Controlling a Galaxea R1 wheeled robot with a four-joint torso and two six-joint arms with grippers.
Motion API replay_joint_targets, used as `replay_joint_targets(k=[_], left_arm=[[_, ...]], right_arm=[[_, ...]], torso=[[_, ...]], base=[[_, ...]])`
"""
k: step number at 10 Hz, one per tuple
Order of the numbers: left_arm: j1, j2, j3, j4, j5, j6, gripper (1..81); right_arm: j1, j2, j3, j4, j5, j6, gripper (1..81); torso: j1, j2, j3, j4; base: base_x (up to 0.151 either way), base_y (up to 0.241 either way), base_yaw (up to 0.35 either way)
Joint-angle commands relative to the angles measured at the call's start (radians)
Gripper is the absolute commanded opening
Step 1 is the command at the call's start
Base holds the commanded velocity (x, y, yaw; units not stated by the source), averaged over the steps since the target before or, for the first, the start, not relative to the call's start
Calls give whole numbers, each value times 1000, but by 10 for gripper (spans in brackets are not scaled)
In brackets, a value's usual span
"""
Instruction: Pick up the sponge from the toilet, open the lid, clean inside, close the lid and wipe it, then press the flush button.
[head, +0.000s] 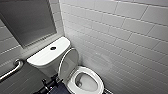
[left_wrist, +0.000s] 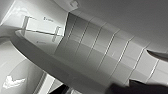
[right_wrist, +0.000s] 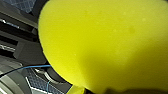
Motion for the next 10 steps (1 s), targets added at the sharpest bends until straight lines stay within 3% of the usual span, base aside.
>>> replay_joint_targets(k=[1, 5, 9, 10], left_arm=[[-138, -56, -126, -8, 95, 61, 811], [-81, -93, -156, 44, 99, 62, 811], [3, -138, -235, 43, 47, 33, 811], [17, -149, -230, 105, 43, 27, 811]], right_arm=[[-33, -26, 45, -20, -78, -4, 10], [-27, -28, 76, -21, -83, -4, 10], [-26, -49, 122, -21, -85, -4, 10], [-24, -49, 124, -21, -85, -4, 10]], torso=[[0, 0, 0, 0], [0, 0, 0, 0], [0, 0, 0, 0], [0, 0, 0, -1]], base=[[0, 0, 0], [0, 0, 0], [0, 0, 0], [0, 0, 0]])
